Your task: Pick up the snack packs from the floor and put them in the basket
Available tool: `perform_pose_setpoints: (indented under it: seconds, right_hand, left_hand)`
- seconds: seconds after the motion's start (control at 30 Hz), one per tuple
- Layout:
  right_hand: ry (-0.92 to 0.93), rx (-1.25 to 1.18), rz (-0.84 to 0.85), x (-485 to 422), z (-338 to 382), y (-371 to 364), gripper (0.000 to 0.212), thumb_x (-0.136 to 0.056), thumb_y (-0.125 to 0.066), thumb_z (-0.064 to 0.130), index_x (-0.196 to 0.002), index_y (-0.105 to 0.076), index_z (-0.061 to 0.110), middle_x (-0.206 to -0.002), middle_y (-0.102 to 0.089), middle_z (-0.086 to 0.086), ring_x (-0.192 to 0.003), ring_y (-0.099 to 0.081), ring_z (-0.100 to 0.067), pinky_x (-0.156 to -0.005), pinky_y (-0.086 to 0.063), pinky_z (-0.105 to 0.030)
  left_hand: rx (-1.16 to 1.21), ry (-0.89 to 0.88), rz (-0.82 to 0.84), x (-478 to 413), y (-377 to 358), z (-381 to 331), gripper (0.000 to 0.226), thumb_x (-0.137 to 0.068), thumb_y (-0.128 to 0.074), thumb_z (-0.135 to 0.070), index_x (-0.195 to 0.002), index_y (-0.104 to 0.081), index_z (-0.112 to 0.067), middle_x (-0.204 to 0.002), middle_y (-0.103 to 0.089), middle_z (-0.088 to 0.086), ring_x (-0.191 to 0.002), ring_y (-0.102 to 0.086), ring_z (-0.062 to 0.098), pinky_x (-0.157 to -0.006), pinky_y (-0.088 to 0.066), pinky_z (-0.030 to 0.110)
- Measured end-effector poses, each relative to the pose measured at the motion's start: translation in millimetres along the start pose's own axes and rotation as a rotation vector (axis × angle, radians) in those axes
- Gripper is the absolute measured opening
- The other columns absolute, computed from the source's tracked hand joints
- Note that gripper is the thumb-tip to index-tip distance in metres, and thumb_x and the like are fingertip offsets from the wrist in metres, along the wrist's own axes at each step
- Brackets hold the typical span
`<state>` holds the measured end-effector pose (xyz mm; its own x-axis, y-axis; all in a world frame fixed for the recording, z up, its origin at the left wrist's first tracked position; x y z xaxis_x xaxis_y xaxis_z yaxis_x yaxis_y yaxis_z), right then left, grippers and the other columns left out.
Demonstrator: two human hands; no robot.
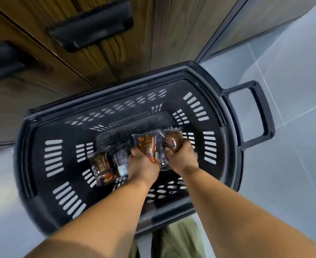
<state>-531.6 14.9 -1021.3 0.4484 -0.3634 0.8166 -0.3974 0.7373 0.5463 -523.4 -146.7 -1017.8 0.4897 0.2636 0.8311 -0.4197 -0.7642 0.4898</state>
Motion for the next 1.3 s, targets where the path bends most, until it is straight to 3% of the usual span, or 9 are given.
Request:
perform_pose_setpoints:
  seconds: [0.13, 0.23, 0.33, 0.43, 0.53, 0.63, 0.8, 1.1, 1.3]
  right_hand:
    - [-0.018, 0.018, 0.031, -23.7, -8.3, -15.7, 0.07, -0.086, -0.06, 0.043, -0.14, -0.029, 0.011, -0.138, -0.046, -0.009, -0.126, -0.043, -0.031, -0.106, -0.037, -0.044]
    - [-0.012, 0.06, 0.05, -30.8, -10.5, -24.7, 0.074, -0.084, -0.064, 0.043, -0.142, -0.027, 0.013, -0.139, -0.044, -0.008, -0.126, -0.045, -0.03, -0.105, -0.038, -0.047]
    - [0.014, 0.136, 0.12, -26.4, -7.5, -31.7, 0.078, -0.088, -0.061, 0.039, -0.148, -0.018, 0.016, -0.151, -0.029, -0.007, -0.134, -0.038, -0.031, -0.109, -0.034, -0.049]
    - [0.028, 0.203, 0.183, -11.6, -3.5, -29.9, 0.064, -0.093, -0.053, 0.027, -0.148, -0.022, 0.012, -0.155, -0.017, -0.009, -0.136, -0.032, -0.032, -0.112, -0.031, -0.045]
    - [0.068, 0.173, 0.146, 8.8, 5.1, -10.1, 0.05, -0.093, -0.046, 0.018, -0.141, -0.034, 0.009, -0.147, -0.028, -0.012, -0.131, -0.037, -0.033, -0.11, -0.034, -0.042]
    - [0.14, 0.134, 0.09, 35.3, 22.0, 18.8, 0.04, -0.09, -0.046, 0.017, -0.128, -0.05, 0.008, -0.131, -0.046, -0.012, -0.12, -0.046, -0.031, -0.104, -0.039, -0.039]
    - [0.289, 0.12, 0.01, 92.9, 65.8, 76.3, 0.021, -0.088, -0.045, 0.014, -0.093, -0.065, 0.009, -0.103, -0.067, -0.013, -0.096, -0.061, -0.03, -0.082, -0.049, -0.034]
    - [0.398, 0.092, -0.152, 235.3, 134.2, 189.2, 0.032, -0.097, -0.044, 0.024, -0.12, -0.058, 0.007, -0.122, -0.06, -0.015, -0.116, -0.054, -0.03, -0.095, -0.041, -0.033]
    - [0.5, -0.056, -0.206, 339.5, 156.1, 250.3, 0.027, -0.097, -0.045, 0.026, -0.114, -0.06, 0.01, -0.115, -0.063, -0.012, -0.107, -0.056, -0.029, -0.091, -0.046, -0.037]
  left_hand:
    - [-0.144, -0.005, -0.028, -20.4, -13.2, 6.6, 0.075, -0.082, -0.069, -0.037, -0.134, -0.024, -0.006, -0.133, -0.046, 0.016, -0.125, -0.041, 0.035, -0.104, -0.038, 0.045]
    - [-0.31, 0.003, 0.037, -25.1, -20.7, 9.3, 0.074, -0.088, -0.06, -0.043, -0.14, -0.02, -0.007, -0.14, -0.041, 0.013, -0.131, -0.03, 0.033, -0.103, -0.033, 0.043]
    - [-0.415, -0.02, 0.176, -21.7, -31.1, 9.5, 0.056, -0.093, -0.051, -0.03, -0.14, -0.029, -0.01, -0.139, -0.044, 0.014, -0.131, -0.03, 0.033, -0.102, -0.035, 0.039]
    - [-0.419, -0.038, 0.229, -8.5, -27.3, 3.0, 0.051, -0.091, -0.045, -0.014, -0.141, -0.035, -0.012, -0.14, -0.043, 0.014, -0.128, -0.039, 0.032, -0.1, -0.038, 0.035]
    - [-0.363, -0.023, 0.133, 7.0, -3.2, -8.2, 0.045, -0.092, -0.045, -0.013, -0.137, -0.042, -0.018, -0.137, -0.044, 0.012, -0.123, -0.047, 0.031, -0.101, -0.043, 0.036]
    - [-0.367, -0.043, 0.056, 28.1, 25.1, -28.4, 0.033, -0.093, -0.046, -0.015, -0.126, -0.05, -0.017, -0.126, -0.054, 0.01, -0.111, -0.056, 0.028, -0.09, -0.049, 0.035]
    - [-0.378, -0.095, -0.043, 77.2, 84.6, -79.5, 0.026, -0.099, -0.037, -0.027, -0.116, -0.054, -0.018, -0.114, -0.061, 0.008, -0.103, -0.06, 0.027, -0.077, -0.048, 0.032]
    - [-0.182, -0.303, -0.134, 220.1, 198.9, -151.6, 0.025, -0.098, -0.037, -0.026, -0.102, -0.057, -0.011, -0.108, -0.063, 0.011, -0.096, -0.054, 0.029, -0.075, -0.04, 0.031]
    - [-0.098, -0.354, -0.254, 321.4, 271.0, -169.7, 0.027, -0.098, -0.033, -0.025, -0.107, -0.055, -0.012, -0.105, -0.059, 0.009, -0.09, -0.053, 0.027, -0.072, -0.041, 0.03]
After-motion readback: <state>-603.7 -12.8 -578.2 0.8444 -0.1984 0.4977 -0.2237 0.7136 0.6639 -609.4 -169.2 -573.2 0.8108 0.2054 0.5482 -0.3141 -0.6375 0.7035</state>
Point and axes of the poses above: each hand's wrist, its own x-axis away from the middle knuckle, its own y-axis out of the back of the hand, z = x × y, the point moved 8 cm from there along -x, towards the middle knuckle
